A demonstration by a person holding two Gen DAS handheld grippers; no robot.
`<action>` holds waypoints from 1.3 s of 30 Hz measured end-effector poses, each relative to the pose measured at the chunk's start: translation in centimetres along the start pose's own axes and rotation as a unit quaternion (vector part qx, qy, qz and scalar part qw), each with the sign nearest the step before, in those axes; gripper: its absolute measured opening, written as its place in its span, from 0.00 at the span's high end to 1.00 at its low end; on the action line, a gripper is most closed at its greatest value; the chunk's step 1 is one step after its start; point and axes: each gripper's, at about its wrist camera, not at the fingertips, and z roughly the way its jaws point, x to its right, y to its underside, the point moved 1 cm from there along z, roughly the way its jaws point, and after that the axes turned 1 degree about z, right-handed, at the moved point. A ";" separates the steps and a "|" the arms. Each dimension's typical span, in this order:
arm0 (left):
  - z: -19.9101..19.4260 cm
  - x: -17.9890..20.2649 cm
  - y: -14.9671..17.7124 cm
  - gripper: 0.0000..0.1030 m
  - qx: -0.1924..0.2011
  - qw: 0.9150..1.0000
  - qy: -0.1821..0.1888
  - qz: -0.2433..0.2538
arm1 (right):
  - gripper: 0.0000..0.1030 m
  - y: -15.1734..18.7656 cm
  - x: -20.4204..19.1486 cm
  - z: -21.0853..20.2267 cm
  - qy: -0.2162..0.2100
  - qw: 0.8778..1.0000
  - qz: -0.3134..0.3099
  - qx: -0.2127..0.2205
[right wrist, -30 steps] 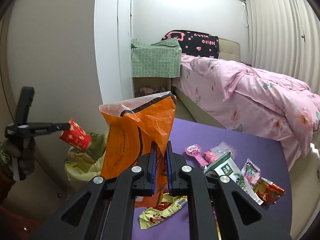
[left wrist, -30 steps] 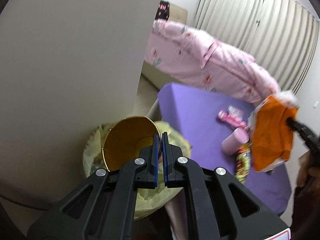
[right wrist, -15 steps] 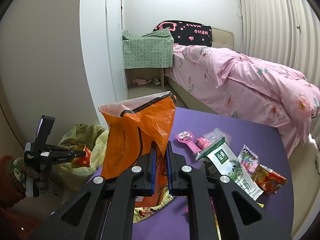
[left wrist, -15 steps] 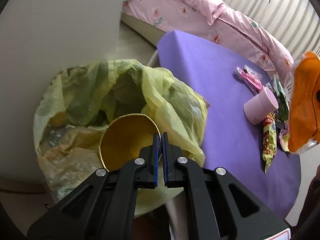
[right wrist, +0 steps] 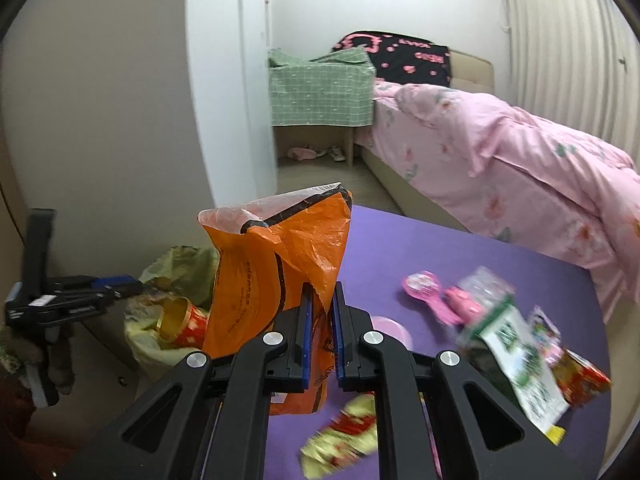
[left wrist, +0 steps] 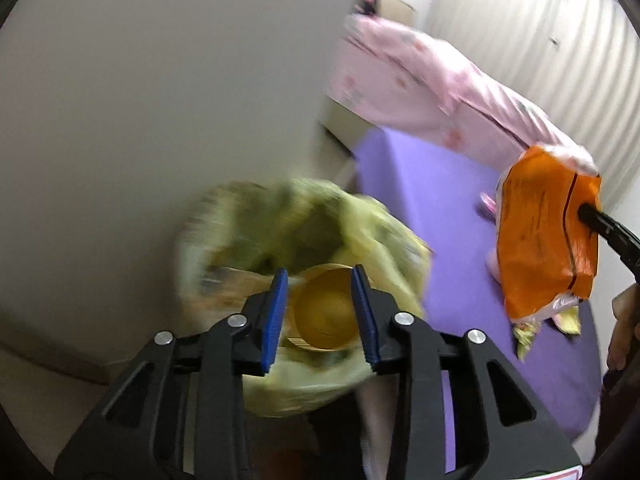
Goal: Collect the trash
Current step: 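Drop the orange bag into the trash bag with the right tool while the left tool releases the cup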
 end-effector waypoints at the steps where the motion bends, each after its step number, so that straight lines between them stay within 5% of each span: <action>1: -1.0 -0.6 0.2 0.67 0.012 1.000 -0.017 -0.005 | 0.91 -0.3 -0.6 0.5 -0.005 1.000 -0.003 -0.001; 7: -3.9 -2.7 1.5 0.67 0.027 0.999 -0.030 -0.033 | 0.91 -1.4 -6.2 6.0 -0.051 0.998 -0.010 -0.019; 17: -4.0 -3.4 2.5 0.67 0.023 0.999 -0.025 -0.042 | 0.91 3.1 -13.8 15.9 -0.066 0.988 -0.070 -0.122; 24: -3.9 -4.8 2.6 0.67 0.020 0.997 -0.037 -0.058 | 0.91 4.6 -14.4 16.3 -0.071 0.983 -0.092 -0.140; 31: -4.3 -5.4 2.5 0.67 0.029 0.996 -0.043 -0.071 | 0.90 3.5 -11.6 14.9 -0.053 0.991 -0.049 -0.112; 34: -4.4 -5.4 2.5 0.67 0.030 0.996 -0.045 -0.074 | 0.89 2.9 -11.0 14.5 -0.080 0.991 -0.036 -0.097; 35: -4.4 -5.3 2.4 0.67 0.031 0.996 -0.046 -0.074 | 0.86 2.7 -11.0 14.5 -0.090 0.991 -0.034 -0.097; 37: -4.3 -4.9 2.4 0.67 0.031 0.996 -0.047 -0.072 | 0.56 2.4 -11.1 14.3 -0.104 0.989 -0.033 -0.099; 39: -4.3 -4.4 2.3 0.66 0.031 0.996 -0.047 -0.069 | 0.52 2.1 -11.1 13.5 -0.111 0.990 -0.034 -0.085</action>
